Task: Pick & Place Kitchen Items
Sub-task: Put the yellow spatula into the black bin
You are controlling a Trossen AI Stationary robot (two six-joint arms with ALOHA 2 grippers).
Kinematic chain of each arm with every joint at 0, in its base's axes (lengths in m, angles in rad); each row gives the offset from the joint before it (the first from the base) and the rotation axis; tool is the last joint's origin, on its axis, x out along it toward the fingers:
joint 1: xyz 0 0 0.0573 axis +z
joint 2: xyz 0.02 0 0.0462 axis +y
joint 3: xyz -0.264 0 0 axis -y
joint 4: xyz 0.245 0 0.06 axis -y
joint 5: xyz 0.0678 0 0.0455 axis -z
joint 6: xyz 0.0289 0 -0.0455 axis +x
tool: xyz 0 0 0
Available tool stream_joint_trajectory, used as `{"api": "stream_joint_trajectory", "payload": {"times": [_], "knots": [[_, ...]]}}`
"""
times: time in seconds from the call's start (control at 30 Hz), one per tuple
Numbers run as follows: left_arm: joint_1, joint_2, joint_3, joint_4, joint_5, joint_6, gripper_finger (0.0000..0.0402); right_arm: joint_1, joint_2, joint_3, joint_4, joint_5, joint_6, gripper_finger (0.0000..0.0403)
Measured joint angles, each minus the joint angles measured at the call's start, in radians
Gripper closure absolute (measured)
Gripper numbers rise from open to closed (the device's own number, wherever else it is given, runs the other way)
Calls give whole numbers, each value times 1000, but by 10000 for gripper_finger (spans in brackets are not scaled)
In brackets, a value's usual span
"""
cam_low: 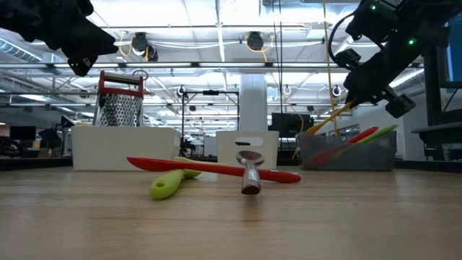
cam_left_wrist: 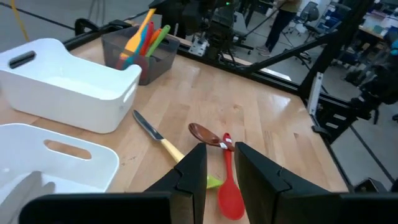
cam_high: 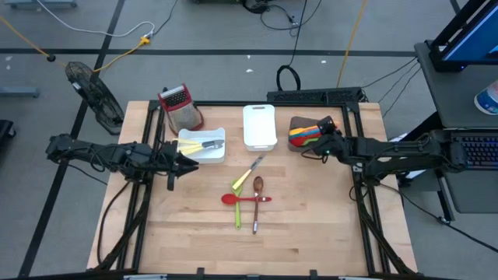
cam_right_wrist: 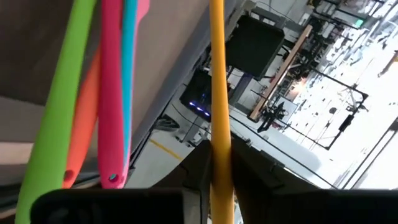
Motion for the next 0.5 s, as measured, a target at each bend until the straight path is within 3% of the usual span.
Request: {"api": "stream_joint_trajectory", "payload": {"times": [0.2, 0.5], "knots": [[0, 0, 0, 0, -57, 0, 316, 0, 0, 0, 59, -1, -3, 353], [0, 0, 0, -13, -59, -1, 316, 1, 0, 0, 65, -1, -2, 353]]}}
